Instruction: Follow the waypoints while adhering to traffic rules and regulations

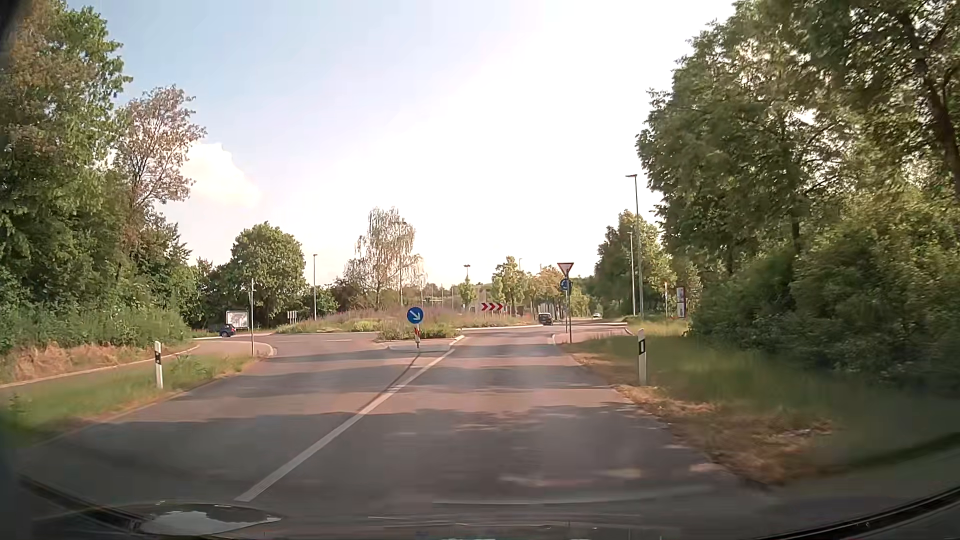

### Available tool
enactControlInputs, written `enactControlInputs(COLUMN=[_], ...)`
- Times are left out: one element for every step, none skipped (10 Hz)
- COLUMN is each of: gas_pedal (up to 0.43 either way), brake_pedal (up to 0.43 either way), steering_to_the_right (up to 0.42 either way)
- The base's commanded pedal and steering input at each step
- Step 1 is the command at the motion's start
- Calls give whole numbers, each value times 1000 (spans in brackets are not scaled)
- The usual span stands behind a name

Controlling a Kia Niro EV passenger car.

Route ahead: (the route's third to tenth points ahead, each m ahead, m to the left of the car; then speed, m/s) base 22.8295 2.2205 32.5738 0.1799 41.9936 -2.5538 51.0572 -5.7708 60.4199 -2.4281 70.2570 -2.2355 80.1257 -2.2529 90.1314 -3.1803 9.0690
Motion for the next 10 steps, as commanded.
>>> enactControlInputs(gas_pedal=[0, 0, 0, 0, 0, 0, 0, 0, 0, 0], brake_pedal=[207, 207, 207, 213, 213, 220, 226, 226, 232, 238], steering_to_the_right=[-10, -7, -7, -8, -10, -12, -13, -13, -14, -15])
